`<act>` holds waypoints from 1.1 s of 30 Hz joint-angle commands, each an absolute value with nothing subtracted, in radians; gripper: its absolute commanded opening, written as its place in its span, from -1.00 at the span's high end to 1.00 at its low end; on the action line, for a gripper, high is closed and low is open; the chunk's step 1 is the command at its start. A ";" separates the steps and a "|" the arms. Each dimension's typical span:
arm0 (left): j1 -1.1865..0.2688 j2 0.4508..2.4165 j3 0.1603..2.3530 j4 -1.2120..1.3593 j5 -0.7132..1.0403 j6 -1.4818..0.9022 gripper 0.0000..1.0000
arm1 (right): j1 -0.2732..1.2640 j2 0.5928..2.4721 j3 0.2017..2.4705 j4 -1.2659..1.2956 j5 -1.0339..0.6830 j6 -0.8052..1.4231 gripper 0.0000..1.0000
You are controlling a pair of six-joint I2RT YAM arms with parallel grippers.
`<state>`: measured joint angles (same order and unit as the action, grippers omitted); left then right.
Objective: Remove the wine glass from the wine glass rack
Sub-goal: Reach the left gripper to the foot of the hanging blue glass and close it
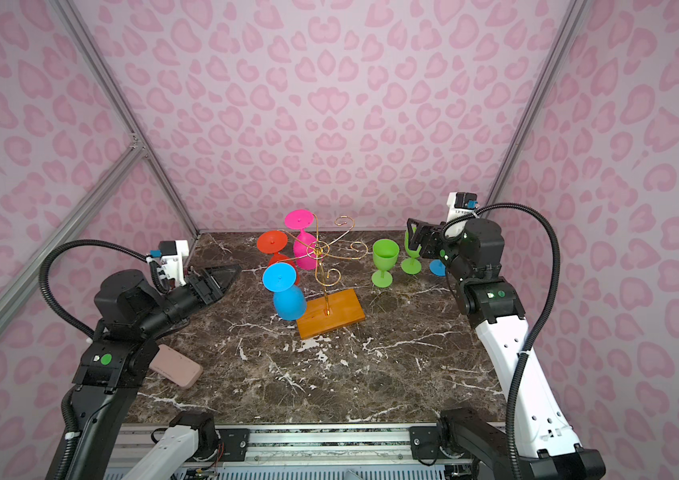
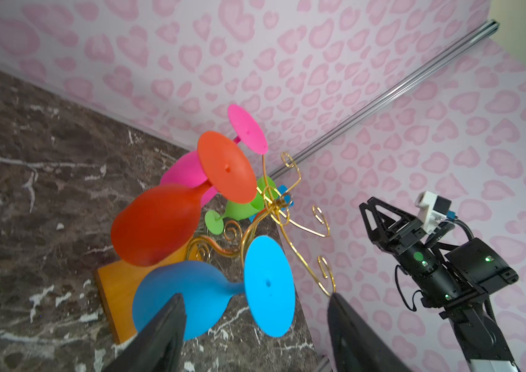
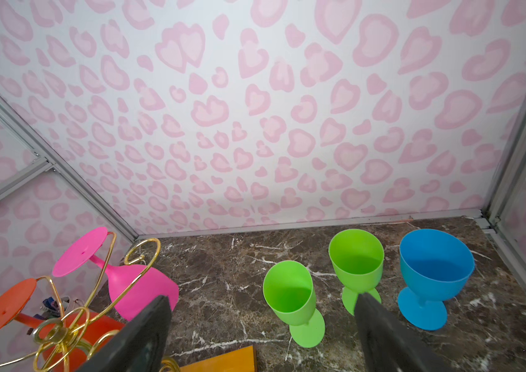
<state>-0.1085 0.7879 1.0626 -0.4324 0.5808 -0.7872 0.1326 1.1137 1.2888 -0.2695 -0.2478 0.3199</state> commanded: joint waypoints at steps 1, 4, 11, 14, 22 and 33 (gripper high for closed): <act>-0.106 0.777 1.029 -0.437 0.699 -0.855 -0.36 | 0.148 1.104 1.272 -0.196 -0.290 0.311 -0.96; -0.108 0.791 1.021 -0.437 0.741 -0.866 -0.27 | 0.167 1.096 1.252 -0.184 -0.295 0.310 -0.96; -0.123 0.835 1.009 -0.436 0.791 -0.860 -0.05 | 0.195 1.078 1.217 -0.179 -0.295 0.309 -0.96; -0.133 0.843 1.014 -0.430 0.783 -0.853 -0.03 | 0.202 1.075 1.214 -0.186 -0.292 0.307 -0.96; -0.172 0.863 0.988 -0.338 0.785 -0.886 0.03 | 0.216 1.070 1.203 -0.187 -0.297 0.308 -0.96; -0.211 0.900 1.004 -0.302 0.786 -0.904 0.13 | 0.220 1.064 1.179 -0.176 -0.302 0.313 -0.96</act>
<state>-0.2058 0.8909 0.9920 -0.3527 0.7776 -0.8932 0.2184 1.0657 1.1847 -0.2211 -0.2924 0.3172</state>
